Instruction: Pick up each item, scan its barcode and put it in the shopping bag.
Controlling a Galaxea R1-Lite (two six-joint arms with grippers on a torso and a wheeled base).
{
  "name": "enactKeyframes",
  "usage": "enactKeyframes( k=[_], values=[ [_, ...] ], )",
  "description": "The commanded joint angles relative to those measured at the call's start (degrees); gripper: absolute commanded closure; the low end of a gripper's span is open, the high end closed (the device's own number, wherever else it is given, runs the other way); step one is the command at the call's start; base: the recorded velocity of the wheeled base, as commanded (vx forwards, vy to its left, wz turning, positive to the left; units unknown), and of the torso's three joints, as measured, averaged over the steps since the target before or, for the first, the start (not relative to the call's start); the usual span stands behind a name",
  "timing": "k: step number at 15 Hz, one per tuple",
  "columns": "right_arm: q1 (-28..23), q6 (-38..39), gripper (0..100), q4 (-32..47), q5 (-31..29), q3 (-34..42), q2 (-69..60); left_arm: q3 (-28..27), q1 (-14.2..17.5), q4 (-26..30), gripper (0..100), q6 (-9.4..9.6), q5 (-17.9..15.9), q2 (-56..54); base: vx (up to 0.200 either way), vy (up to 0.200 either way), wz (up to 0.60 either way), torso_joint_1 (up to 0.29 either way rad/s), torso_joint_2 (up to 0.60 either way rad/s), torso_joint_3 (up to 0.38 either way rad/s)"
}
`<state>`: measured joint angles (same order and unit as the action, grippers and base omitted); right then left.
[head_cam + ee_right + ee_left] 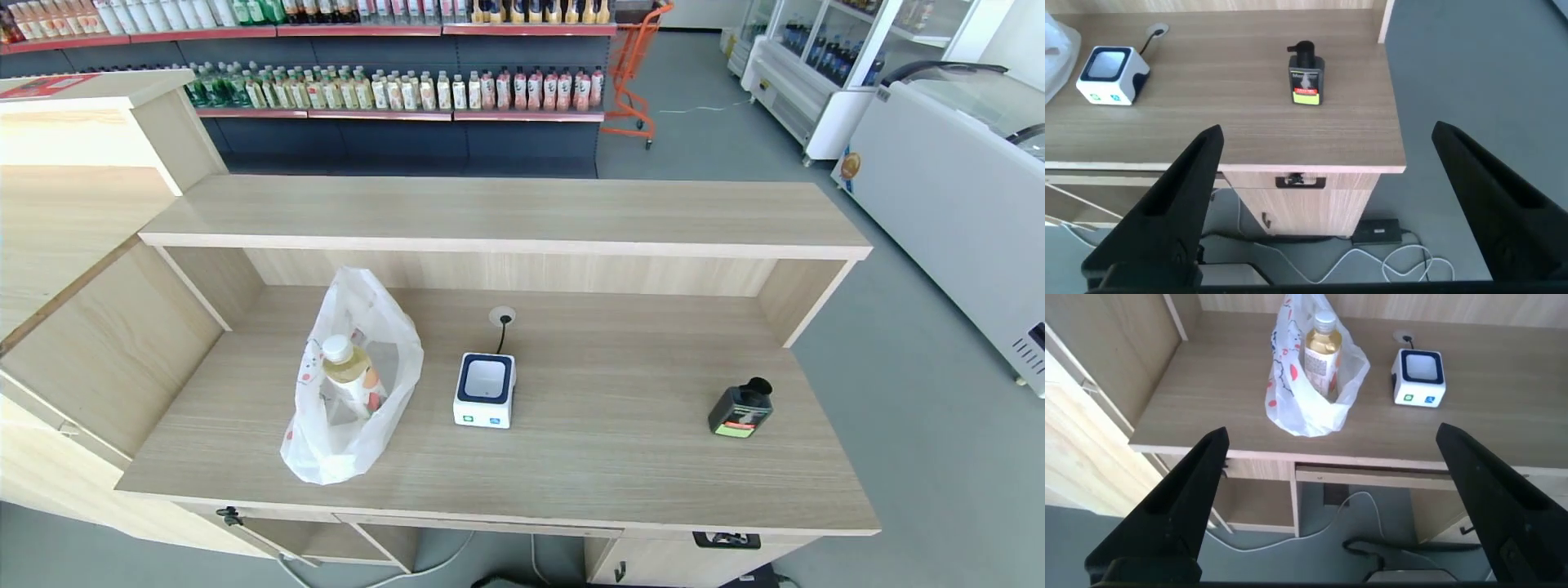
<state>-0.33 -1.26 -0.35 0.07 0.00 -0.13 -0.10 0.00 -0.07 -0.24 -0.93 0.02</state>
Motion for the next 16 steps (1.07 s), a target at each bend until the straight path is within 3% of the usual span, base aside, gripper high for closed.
enactKeyframes(
  k=[1, 5, 9, 12, 16],
  values=[
    [0.1, -0.3, 0, -0.3, 0.5, -0.1, 0.1, 0.0, 0.0, 0.0, 0, 0.16, 0.0, 0.0, 0.0, -0.2, 0.0, 0.002, -0.01, -0.002],
    [0.7, -0.1, 0, 7.2, 5.7, -15.2, 11.8, 0.0, 0.0, 0.0, 0, 0.42, 0.0, 0.0, 0.0, -0.2, 0.0, 0.019, 0.0, 0.0],
    [-1.3, -0.8, 0, 8.2, 0.4, -24.4, 37.0, 0.0, 0.0, 0.0, 0, 0.07, 0.0, 0.0, 0.0, -0.05, 0.0, 0.001, 0.0, -0.001],
    [-7.4, -6.4, 0, 7.6, -3.3, -30.3, 61.7, 0.0, 0.0, 0.0, 0, 0.07, 0.0, 0.0, 0.0, 0.0, 0.0, 0.0, 0.0, 0.0],
    [-7.6, -17.7, 0, 6.6, -2.7, -32.9, 79.8, 0.0, 0.0, 0.0, 0, 0.07, 0.0, 0.0, 0.0, 0.0, 0.0, 0.0, 0.0, 0.0]
  ],
)
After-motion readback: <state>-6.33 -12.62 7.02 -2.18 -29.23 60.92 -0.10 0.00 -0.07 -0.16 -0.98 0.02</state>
